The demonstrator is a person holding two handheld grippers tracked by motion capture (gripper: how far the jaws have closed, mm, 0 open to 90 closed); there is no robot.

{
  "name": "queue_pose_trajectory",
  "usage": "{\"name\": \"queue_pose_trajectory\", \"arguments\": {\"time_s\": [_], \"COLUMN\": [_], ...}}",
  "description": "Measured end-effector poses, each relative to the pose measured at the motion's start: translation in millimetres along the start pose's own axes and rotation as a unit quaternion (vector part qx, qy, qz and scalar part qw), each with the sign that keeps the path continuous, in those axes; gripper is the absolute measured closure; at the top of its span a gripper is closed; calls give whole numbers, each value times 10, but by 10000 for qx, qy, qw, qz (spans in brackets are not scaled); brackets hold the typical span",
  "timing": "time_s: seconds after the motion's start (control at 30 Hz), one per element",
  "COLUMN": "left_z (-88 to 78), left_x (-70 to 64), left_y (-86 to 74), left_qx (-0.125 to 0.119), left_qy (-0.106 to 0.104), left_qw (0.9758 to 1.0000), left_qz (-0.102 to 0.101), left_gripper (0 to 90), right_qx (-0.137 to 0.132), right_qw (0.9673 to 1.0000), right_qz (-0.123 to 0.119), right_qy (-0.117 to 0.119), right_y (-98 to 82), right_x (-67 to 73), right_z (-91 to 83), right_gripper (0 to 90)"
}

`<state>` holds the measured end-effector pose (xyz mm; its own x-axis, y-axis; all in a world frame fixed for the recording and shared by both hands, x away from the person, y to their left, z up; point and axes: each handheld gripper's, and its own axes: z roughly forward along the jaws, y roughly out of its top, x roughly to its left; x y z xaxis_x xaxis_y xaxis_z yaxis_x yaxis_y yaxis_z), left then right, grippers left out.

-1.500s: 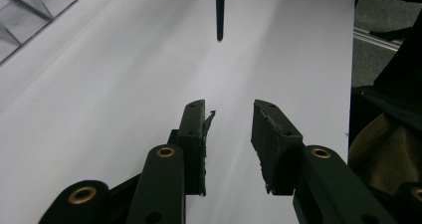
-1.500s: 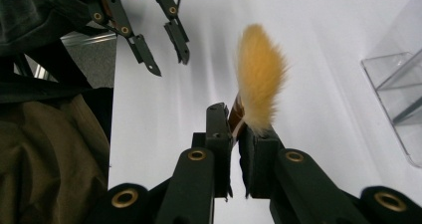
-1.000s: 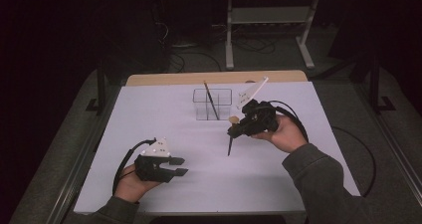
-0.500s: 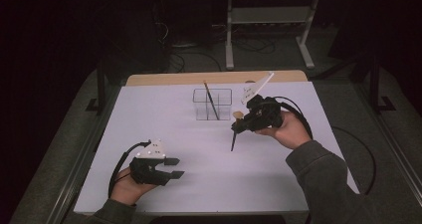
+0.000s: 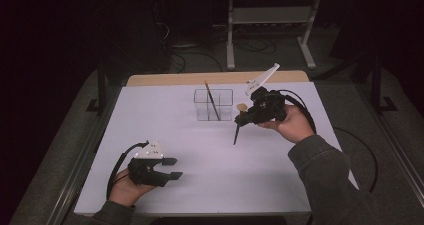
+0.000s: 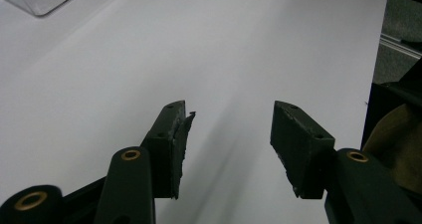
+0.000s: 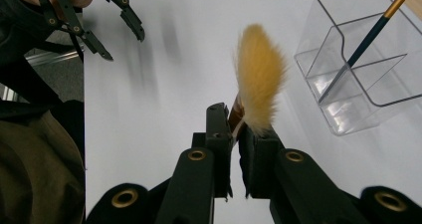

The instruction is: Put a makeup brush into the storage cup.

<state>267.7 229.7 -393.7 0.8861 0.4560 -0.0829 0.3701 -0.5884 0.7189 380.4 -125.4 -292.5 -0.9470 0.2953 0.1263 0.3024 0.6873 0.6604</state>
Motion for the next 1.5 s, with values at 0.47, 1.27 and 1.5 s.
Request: {"name": "queue_pose_trajectory", "arguments": {"time_s": [0.47,1.27,1.5], "left_z": [-51,-105,-86], "left_x": [38,38,29], "left_y": [-36,-44,-34], "left_qx": [-31,-121,-104], "left_qy": [110,159,152], "left_qw": [9999,9997,9998], "left_qz": [-98,-128,-76], "left_gripper": [454,410,403], "right_qx": [-25,57,39], "right_qw": [9999,9992,9989], "right_qz": [27,115,165], "right_qy": [-150,-377,-444], "right_y": [185,485,547], "right_x": [-100,-261,-346], "right_z": [-99,-220,-237], "right_gripper": [825,825,825]}}
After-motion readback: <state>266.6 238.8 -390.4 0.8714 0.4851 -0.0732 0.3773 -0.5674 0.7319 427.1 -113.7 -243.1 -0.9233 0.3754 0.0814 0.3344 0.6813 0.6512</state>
